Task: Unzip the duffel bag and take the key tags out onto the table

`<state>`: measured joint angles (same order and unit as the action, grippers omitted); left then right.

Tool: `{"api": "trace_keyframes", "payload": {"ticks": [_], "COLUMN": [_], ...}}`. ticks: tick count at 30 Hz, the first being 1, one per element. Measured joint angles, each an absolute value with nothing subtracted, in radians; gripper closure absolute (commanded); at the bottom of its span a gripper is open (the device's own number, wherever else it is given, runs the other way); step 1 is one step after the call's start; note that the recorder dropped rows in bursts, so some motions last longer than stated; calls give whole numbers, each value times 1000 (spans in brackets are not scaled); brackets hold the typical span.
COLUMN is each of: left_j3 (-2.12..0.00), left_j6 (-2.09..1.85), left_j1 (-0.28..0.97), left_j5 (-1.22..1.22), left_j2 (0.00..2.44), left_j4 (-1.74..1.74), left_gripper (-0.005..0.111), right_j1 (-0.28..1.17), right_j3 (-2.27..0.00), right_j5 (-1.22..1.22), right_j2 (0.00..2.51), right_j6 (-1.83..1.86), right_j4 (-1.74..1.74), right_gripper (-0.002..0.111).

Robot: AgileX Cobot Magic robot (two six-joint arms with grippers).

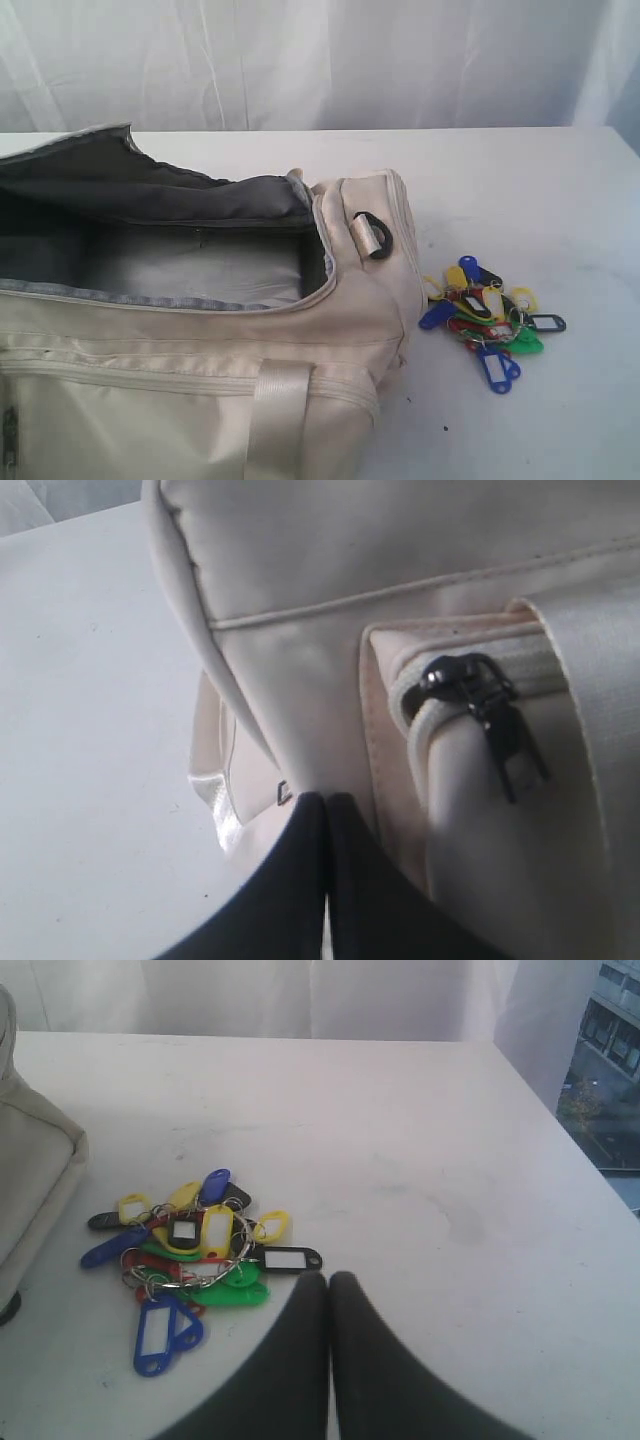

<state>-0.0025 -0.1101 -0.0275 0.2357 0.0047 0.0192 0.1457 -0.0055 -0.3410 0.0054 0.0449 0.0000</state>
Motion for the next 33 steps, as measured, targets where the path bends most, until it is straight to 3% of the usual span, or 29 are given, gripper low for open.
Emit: {"api": "trace_keyframes", "payload": {"ticks": [33], "left_j3": [-2], "left_j6": [-110], "left_j1": [-14], "left_j5": [236], "left_j2": [5], "left_j4": [-56], "left_gripper": [107], "right_j1": [150], "right_j3": [-6], "right_j5": [-341], "right_j2": [5], "right_j6": [45], "right_j4": [0], "right_gripper": [108]}}
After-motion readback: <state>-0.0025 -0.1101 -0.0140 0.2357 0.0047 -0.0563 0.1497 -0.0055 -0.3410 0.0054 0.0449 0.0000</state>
